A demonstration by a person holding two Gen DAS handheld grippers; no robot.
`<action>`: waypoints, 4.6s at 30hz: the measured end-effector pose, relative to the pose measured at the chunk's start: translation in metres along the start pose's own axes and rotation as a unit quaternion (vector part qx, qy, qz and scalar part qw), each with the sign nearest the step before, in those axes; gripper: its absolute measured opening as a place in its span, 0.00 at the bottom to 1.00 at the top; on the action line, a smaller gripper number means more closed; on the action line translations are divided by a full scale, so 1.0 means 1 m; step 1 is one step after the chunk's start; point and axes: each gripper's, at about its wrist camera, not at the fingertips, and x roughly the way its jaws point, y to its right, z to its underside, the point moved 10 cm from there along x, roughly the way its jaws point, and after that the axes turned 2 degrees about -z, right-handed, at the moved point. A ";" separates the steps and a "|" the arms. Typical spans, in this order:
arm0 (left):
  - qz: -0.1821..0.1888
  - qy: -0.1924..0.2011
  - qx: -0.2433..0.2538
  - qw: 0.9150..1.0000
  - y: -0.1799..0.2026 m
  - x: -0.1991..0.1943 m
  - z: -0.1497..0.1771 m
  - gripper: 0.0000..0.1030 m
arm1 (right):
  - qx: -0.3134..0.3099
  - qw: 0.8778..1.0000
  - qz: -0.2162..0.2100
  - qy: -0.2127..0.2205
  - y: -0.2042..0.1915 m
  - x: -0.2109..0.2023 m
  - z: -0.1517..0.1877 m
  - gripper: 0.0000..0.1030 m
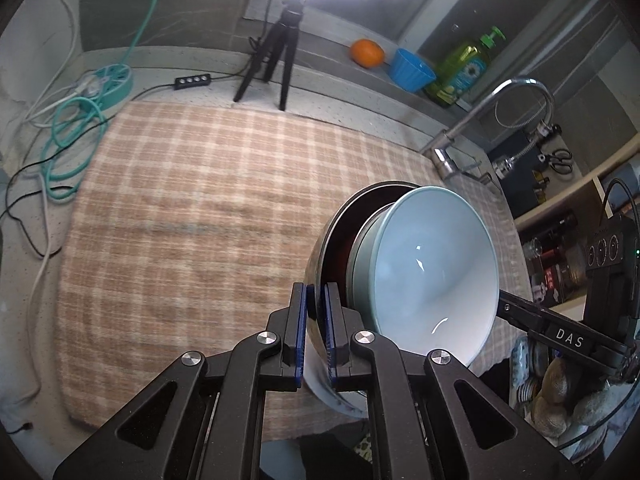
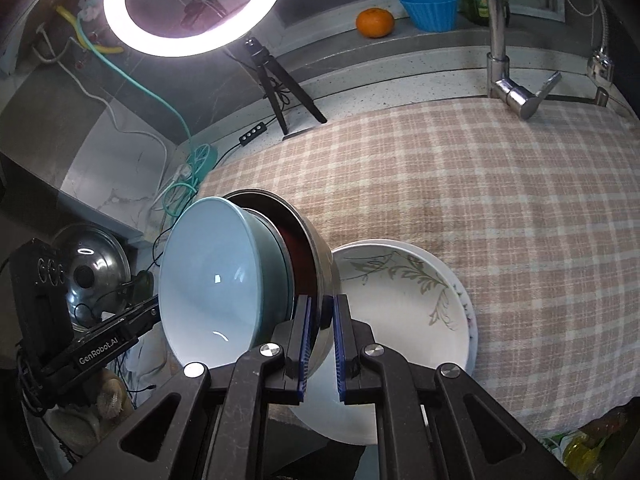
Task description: Organize plates and bowls
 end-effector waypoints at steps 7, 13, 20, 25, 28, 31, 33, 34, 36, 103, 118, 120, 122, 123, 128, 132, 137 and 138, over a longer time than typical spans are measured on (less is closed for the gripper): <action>0.009 -0.029 0.017 0.999 0.025 0.021 0.012 0.07 | 0.028 1.000 0.015 -0.002 0.036 -0.006 0.009 0.09; 0.007 -0.045 0.030 0.999 0.036 0.032 0.020 0.07 | 0.044 0.999 0.022 -0.005 0.056 -0.007 0.017 0.09; 0.002 -0.055 0.037 0.998 0.040 0.036 0.027 0.07 | 0.055 0.998 0.022 -0.007 0.066 -0.007 0.022 0.09; -0.001 -0.061 0.034 0.998 0.037 0.038 0.029 0.07 | 0.059 0.998 0.021 -0.013 0.067 -0.004 0.025 0.09; -0.004 -0.066 0.032 0.997 0.035 0.042 0.031 0.07 | 0.060 0.998 0.021 -0.015 0.067 0.000 0.026 0.09; -0.005 -0.066 0.032 0.997 0.034 0.042 0.030 0.07 | 0.061 0.998 0.021 -0.015 0.067 0.001 0.027 0.09; -0.007 -0.064 0.033 0.997 0.035 0.042 0.029 0.07 | 0.060 0.998 0.020 -0.016 0.067 0.002 0.027 0.09; -0.007 -0.064 0.032 0.997 0.035 0.043 0.029 0.07 | 0.060 0.998 0.020 -0.017 0.068 0.003 0.026 0.09; -0.008 -0.064 0.035 0.997 0.035 0.042 0.028 0.07 | 0.057 0.998 0.022 -0.020 0.069 0.005 0.027 0.09; -0.088 0.131 0.141 0.977 0.070 -0.067 0.032 0.64 | -0.064 0.965 0.156 0.201 0.028 -0.106 0.045 0.64; -0.083 0.128 0.147 0.977 0.075 -0.067 0.034 0.64 | -0.052 0.965 0.163 0.198 0.037 -0.106 0.048 0.64; -0.084 0.129 0.147 0.977 0.075 -0.067 0.033 0.64 | -0.051 0.965 0.163 0.197 0.038 -0.106 0.048 0.64; -0.084 0.128 0.147 0.977 0.075 -0.067 0.033 0.64 | -0.051 0.966 0.163 0.196 0.038 -0.105 0.048 0.64; -0.085 0.129 0.147 0.977 0.075 -0.067 0.033 0.64 | -0.052 0.966 0.163 0.196 0.038 -0.105 0.048 0.64; -0.085 0.128 0.145 0.977 0.075 -0.066 0.033 0.64 | -0.052 0.966 0.165 0.194 0.040 -0.104 0.049 0.64; -0.088 0.128 0.144 0.977 0.073 -0.065 0.032 0.64 | -0.051 0.966 0.166 0.193 0.041 -0.103 0.050 0.64; -0.093 0.126 0.137 0.978 0.067 -0.063 0.030 0.64 | -0.052 0.966 0.167 0.190 0.044 -0.101 0.049 0.64; -0.094 0.129 0.137 0.978 0.067 -0.063 0.030 0.64 | -0.053 0.966 0.168 0.190 0.044 -0.100 0.048 0.64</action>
